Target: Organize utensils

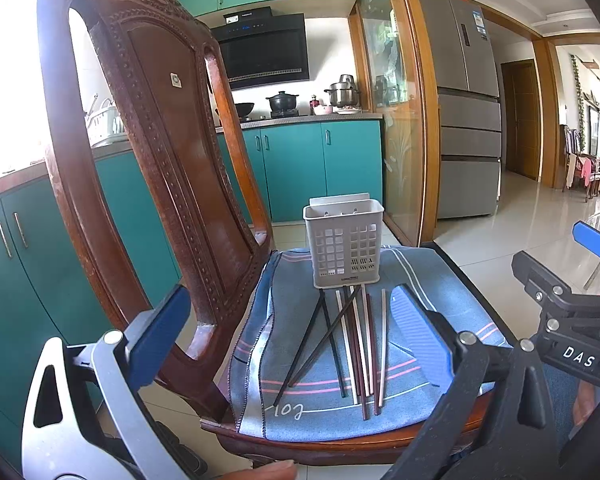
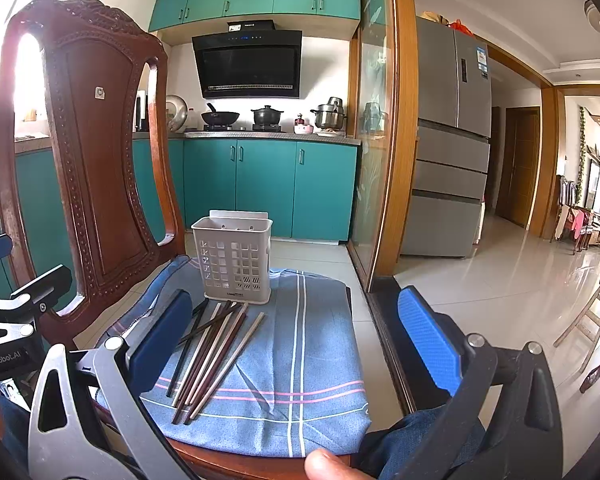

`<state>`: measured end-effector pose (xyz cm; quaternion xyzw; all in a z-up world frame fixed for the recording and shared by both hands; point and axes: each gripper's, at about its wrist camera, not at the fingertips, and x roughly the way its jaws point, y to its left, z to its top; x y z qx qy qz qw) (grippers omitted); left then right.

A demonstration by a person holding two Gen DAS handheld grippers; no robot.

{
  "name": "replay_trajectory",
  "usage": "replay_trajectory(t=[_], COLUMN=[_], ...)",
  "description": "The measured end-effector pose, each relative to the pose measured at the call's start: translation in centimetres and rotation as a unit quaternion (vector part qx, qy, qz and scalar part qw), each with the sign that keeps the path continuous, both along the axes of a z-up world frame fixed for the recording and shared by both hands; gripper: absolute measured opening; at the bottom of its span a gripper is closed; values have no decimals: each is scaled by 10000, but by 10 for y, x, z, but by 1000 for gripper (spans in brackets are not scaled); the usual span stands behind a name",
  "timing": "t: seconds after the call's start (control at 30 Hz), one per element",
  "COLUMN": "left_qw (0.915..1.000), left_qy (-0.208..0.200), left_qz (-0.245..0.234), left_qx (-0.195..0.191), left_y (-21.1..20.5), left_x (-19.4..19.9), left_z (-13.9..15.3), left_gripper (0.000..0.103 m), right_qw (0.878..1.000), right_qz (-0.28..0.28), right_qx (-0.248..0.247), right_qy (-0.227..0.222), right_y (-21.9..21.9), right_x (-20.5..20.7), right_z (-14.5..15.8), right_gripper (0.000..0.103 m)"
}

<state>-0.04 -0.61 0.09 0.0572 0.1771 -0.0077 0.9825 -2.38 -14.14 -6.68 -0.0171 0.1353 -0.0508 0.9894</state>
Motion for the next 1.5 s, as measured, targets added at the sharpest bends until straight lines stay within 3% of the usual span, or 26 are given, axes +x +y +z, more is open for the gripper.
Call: replay_trajectory(t=[1.5], left_qw=[10000], left_qy=[44], left_qz=[-15], left_qx=[23], left_y=[-5], left_x=[2], left_z=[0], left_gripper=[100], right_qw=[10000], right_qz=[6], right_qx=[15], right_qy=[-66], right_y=[-1], right_x=[0], right_z=[5], right_gripper=[100])
